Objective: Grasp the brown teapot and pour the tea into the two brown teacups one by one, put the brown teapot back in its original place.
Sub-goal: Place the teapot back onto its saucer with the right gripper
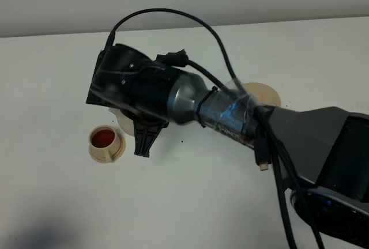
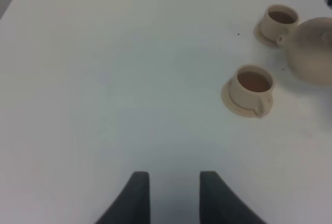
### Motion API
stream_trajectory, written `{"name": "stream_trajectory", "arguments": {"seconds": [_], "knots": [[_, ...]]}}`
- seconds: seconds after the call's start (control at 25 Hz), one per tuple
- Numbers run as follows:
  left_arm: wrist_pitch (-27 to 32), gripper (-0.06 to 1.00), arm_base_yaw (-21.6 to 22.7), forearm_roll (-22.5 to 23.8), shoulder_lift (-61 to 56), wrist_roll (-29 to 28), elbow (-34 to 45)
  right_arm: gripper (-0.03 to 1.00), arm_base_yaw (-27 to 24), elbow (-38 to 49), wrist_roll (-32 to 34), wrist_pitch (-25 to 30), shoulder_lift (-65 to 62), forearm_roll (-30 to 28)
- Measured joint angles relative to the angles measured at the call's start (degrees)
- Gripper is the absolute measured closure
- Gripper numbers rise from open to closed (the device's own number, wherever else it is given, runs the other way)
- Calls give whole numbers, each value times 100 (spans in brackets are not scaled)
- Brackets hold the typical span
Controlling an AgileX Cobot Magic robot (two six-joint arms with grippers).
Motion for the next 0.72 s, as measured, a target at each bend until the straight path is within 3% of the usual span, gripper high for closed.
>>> {"name": "stream_trajectory", "arguments": {"seconds": [0.28, 0.72], "knots": [[0, 66, 0, 0, 0, 0, 0, 84, -403, 160, 29, 1, -93, 1071], [0, 66, 0, 0, 0, 0, 0, 84, -610, 419, -8, 23, -385, 1370]]}}
